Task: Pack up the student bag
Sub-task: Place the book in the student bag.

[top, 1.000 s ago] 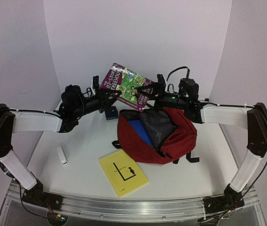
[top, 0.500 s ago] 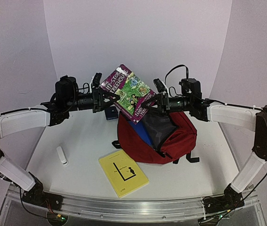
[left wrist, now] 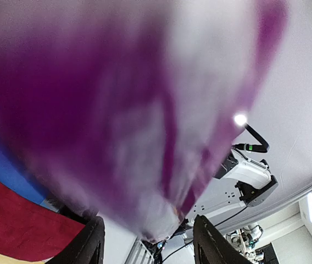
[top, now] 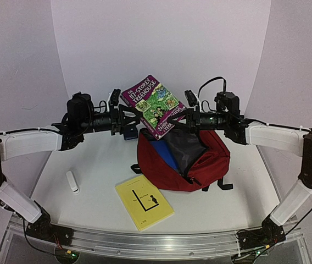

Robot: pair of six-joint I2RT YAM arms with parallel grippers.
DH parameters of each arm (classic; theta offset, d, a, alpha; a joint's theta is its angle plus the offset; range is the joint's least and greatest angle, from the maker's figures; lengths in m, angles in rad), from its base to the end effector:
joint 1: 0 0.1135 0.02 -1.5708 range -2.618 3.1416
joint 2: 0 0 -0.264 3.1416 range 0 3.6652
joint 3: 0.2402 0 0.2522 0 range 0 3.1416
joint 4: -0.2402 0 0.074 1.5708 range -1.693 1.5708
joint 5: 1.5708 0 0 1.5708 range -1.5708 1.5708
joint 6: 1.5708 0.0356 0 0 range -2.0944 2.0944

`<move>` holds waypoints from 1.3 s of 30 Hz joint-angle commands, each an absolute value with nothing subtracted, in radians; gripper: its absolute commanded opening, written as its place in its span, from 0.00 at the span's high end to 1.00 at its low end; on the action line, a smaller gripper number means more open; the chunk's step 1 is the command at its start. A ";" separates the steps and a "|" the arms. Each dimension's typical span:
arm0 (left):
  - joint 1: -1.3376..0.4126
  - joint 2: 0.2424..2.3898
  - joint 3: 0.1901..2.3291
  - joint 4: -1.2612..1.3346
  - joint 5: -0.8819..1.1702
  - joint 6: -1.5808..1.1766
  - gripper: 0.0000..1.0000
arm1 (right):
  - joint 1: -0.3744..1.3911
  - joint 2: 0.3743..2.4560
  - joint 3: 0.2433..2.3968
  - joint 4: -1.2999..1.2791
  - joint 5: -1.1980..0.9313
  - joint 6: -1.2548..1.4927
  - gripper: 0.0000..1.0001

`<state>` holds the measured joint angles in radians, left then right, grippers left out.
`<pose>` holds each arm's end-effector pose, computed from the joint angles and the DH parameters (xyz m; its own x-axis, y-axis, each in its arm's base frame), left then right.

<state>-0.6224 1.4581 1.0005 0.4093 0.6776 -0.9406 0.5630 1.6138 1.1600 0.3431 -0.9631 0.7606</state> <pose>0.2618 -0.2153 0.3165 -0.8011 -0.1999 -0.5642 0.5358 0.1806 -0.8248 0.2986 0.2230 0.3134 -0.7534 -0.0101 -0.6575 -0.6562 0.0750 0.7508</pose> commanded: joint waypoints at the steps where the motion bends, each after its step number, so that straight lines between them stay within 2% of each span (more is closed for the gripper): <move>1: -0.640 1.507 0.962 0.627 0.603 -1.031 0.43 | 0.561 1.591 1.156 0.638 -0.873 0.900 1.00; 11: -0.655 1.612 1.012 0.764 0.553 -1.072 0.38 | 0.609 1.632 1.128 0.691 -0.838 0.937 1.00; 13: -0.655 1.609 0.992 0.799 0.554 -1.069 0.35 | 0.609 1.629 1.121 0.691 -0.832 0.932 1.00; 15: -0.655 1.600 0.965 0.834 0.548 -1.071 0.26 | 0.609 1.626 1.116 0.691 -0.829 0.925 1.00; 17: -0.654 1.592 0.958 0.836 0.542 -1.065 0.24 | 0.611 1.624 1.113 0.689 -0.825 0.915 1.00; 22: -0.655 1.603 0.990 0.815 0.535 -1.060 0.32 | 0.631 1.622 1.101 0.604 -0.768 0.838 1.00; 24: -0.655 1.617 1.004 0.807 0.530 -1.070 0.39 | 0.639 1.625 1.108 0.555 -0.744 0.801 1.00; 27: -0.655 1.629 1.009 0.798 0.503 -1.086 0.56 | 0.643 1.630 1.126 0.494 -0.715 0.761 1.00; 28: -0.655 1.628 1.005 0.791 0.490 -1.091 0.62 | 0.643 1.630 1.133 0.472 -0.707 0.743 0.96; 31: -0.652 1.613 0.977 0.773 0.448 -1.094 0.88 | 0.643 1.625 1.152 0.382 -0.676 0.669 0.71; 32: -0.650 1.608 0.970 0.766 0.444 -1.095 0.93 | 0.643 1.622 1.155 0.352 -0.662 0.642 0.64; 35: -0.639 1.589 0.947 0.751 0.439 -1.103 1.00 | 0.642 1.612 1.166 0.248 -0.599 0.544 0.35; 39: -0.623 1.538 0.903 0.744 0.436 -1.113 1.00 | 0.641 1.622 1.208 0.087 -0.448 0.394 0.20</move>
<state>-0.6419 1.6280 0.9335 0.7069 0.4558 -1.1087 0.6361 1.6440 1.1287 0.2339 -0.6172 0.5909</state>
